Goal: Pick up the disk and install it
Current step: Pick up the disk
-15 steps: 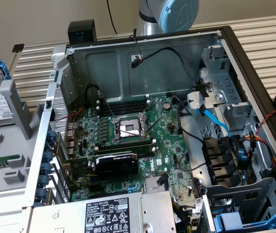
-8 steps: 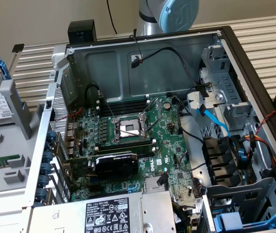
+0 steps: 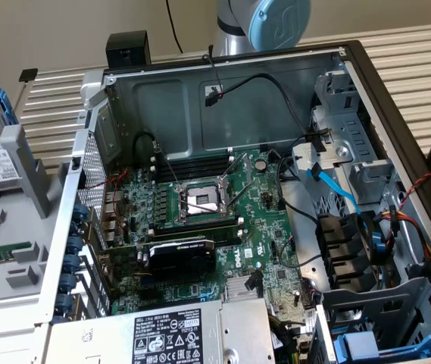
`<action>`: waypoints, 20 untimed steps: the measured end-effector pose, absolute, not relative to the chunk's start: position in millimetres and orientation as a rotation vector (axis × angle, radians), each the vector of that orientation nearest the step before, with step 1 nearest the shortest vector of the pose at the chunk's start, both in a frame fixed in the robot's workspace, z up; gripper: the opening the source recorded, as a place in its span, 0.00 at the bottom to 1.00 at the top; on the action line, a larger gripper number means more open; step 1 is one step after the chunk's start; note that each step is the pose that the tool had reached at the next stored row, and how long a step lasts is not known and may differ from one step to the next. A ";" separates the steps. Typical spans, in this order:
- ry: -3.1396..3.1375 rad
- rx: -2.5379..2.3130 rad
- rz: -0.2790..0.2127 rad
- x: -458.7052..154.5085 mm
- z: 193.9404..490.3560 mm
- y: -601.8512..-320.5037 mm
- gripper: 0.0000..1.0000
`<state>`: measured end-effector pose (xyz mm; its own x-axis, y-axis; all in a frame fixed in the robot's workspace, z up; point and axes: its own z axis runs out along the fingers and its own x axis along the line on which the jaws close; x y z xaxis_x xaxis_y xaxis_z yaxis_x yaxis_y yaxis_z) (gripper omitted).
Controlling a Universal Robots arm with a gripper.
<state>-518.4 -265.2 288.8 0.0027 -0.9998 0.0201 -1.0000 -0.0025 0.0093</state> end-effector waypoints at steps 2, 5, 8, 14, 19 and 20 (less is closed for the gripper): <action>-2.204 2.210 0.013 -518.5 291.9 -265.2 0.37; -2.205 2.211 0.015 -518.7 298.9 -265.2 0.37; -2.206 2.212 0.017 -518.9 307.6 -265.1 0.37; -2.210 2.215 0.025 -519.5 328.1 -264.5 0.37; -2.211 2.216 0.032 -519.9 346.3 -263.4 0.37; -2.211 2.216 0.033 -519.9 350.2 -263.0 0.37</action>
<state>-519.9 -263.0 350.2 0.0022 -0.9997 0.0226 -1.0000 -0.0024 -0.0073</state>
